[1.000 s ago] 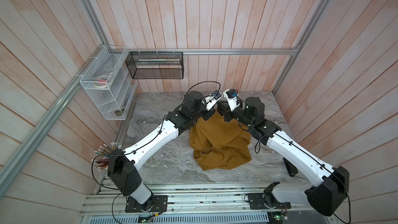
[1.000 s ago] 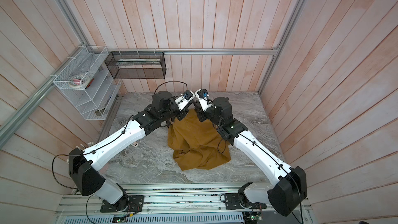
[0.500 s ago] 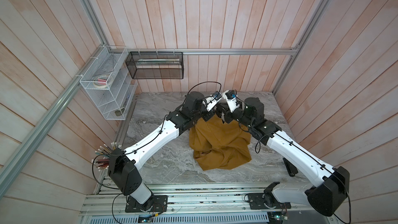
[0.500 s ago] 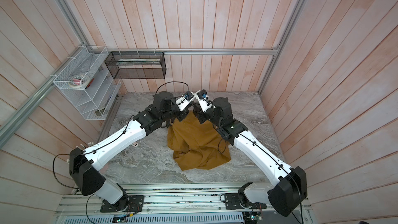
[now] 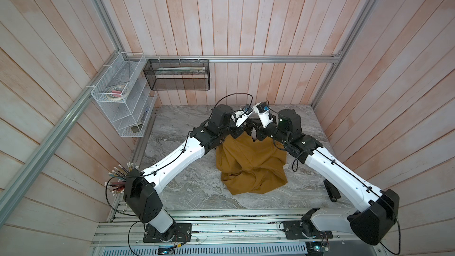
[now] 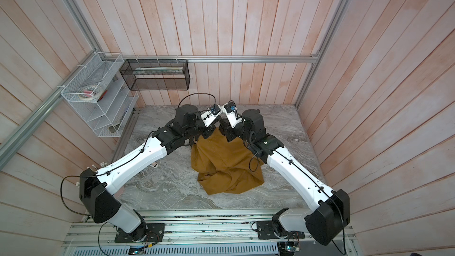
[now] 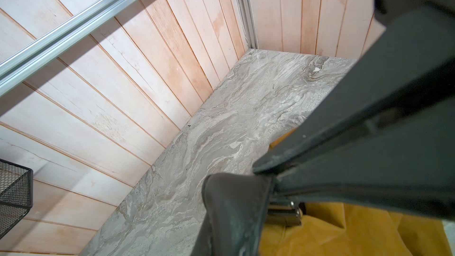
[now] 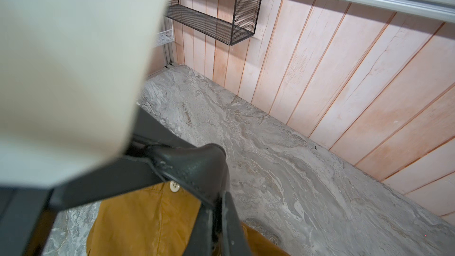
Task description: Remove the belt from the trousers
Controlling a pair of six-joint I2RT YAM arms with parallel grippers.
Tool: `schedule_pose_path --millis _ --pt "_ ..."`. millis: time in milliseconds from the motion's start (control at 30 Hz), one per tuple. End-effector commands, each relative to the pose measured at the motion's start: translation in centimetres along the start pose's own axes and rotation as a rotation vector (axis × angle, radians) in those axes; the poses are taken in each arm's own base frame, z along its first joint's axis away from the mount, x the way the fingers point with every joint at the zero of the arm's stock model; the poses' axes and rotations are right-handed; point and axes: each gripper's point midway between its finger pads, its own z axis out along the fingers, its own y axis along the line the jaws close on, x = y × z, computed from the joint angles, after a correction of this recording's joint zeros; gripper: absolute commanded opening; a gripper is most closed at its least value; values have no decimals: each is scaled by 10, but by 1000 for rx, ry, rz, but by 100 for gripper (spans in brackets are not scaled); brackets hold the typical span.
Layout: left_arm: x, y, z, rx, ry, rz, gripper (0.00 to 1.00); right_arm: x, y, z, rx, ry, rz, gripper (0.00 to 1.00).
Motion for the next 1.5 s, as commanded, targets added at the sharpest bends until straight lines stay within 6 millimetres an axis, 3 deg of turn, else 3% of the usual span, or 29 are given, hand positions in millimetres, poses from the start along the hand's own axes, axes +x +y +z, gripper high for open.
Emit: schedule_pose_path --millis 0,233,367,500,633,933,1067,1367,1467 --pt "-36 10 -11 -22 -113 -12 0 25 5 5 -25 91 38 4" --pt "-51 11 -22 -9 -165 -34 0 43 1 8 -17 109 55 17" --pt "-53 12 -24 -7 -171 -38 0 51 -1 9 -15 122 68 16" --pt "-53 13 -26 -8 -176 -44 0 57 -4 7 -9 131 75 6" --pt "-63 14 -33 2 -214 -62 0 69 -6 8 -4 152 85 17" --pt "-72 17 -44 11 -260 -80 0 85 -10 9 -6 170 113 15" --pt "-76 19 -50 17 -289 -94 0 91 -12 11 -6 181 122 20" --pt "-84 22 -60 28 -341 -111 0 101 -17 12 -6 186 147 1" --pt "-89 24 -67 31 -372 -119 0 104 -19 11 0 185 153 1"
